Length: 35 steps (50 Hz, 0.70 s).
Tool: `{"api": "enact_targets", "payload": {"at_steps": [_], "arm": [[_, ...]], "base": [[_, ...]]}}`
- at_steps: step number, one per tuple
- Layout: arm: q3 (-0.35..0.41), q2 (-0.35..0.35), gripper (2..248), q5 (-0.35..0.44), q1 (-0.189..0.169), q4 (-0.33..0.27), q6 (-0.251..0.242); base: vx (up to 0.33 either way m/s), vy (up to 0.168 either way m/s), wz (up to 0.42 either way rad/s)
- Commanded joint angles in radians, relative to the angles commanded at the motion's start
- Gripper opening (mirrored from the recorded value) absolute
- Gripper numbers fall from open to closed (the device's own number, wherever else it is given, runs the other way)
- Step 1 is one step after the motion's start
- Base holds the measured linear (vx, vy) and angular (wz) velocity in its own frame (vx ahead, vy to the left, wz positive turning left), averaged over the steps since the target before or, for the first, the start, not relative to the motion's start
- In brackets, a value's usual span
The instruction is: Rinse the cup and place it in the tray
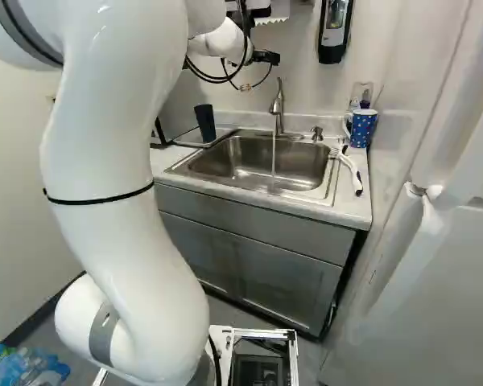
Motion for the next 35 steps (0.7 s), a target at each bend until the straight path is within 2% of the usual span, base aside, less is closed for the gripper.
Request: {"api": "enact_targets", "payload": {"at_steps": [24,35], "arm": [[-0.025,-0.056,247,0.000,-0.018,0.000,0.000],[-0.076,-0.100,247,0.000,-0.026,0.000,0.000]], "base": [[0.000,0.000,0.000],[0.000,0.000,0.000]]}}
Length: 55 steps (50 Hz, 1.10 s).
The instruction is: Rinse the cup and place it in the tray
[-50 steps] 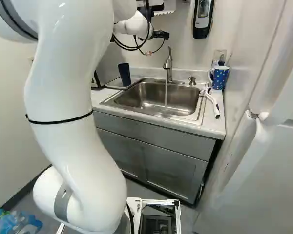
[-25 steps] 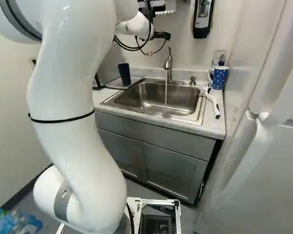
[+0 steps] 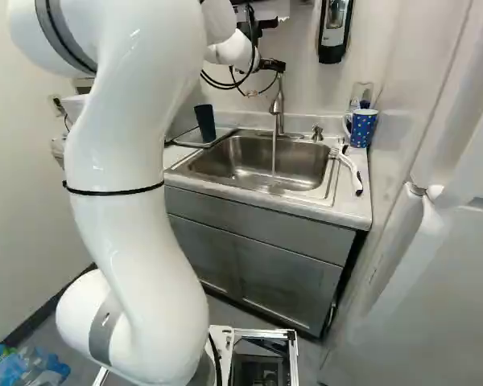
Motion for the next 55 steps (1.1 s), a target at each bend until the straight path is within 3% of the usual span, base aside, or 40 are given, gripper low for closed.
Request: {"api": "enact_targets", "payload": {"at_steps": [9,55], "arm": [[-0.038,-0.032,247,0.000,0.001,0.000,0.000],[-0.038,-0.032,247,-0.033,0.008,0.000,0.000]], "base": [[0.000,0.000,0.000],[0.000,0.000,0.000]]}}
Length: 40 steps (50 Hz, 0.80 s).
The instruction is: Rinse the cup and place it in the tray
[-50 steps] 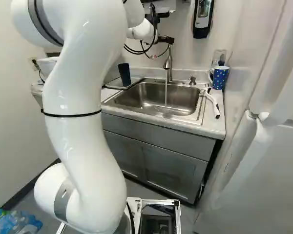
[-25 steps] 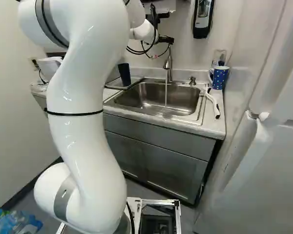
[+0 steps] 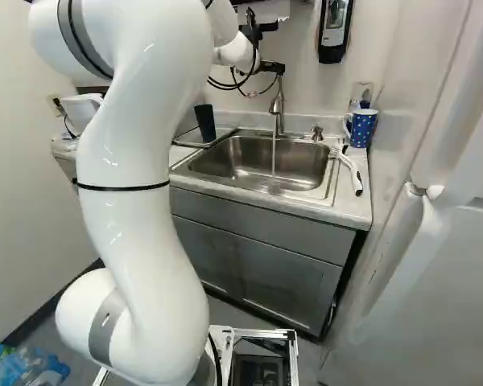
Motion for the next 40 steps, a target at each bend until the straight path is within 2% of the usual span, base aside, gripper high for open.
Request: {"api": "enact_targets", "payload": {"at_steps": [40], "arm": [[0.019,0.016,247,-0.064,-0.001,0.000,0.000]], "base": [[0.000,0.000,0.000]]}}
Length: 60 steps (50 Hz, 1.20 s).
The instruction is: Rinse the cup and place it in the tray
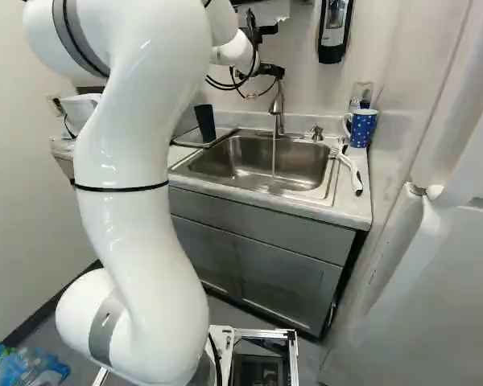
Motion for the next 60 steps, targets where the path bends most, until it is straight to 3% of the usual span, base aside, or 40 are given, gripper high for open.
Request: {"api": "enact_targets", "payload": {"at_steps": [41,60], "arm": [[0.032,0.027,247,-0.082,0.003,0.000,0.000],[0.032,0.027,247,-0.062,0.003,0.000,0.000]], "base": [[0.000,0.000,0.000],[0.000,0.000,0.000]]}}
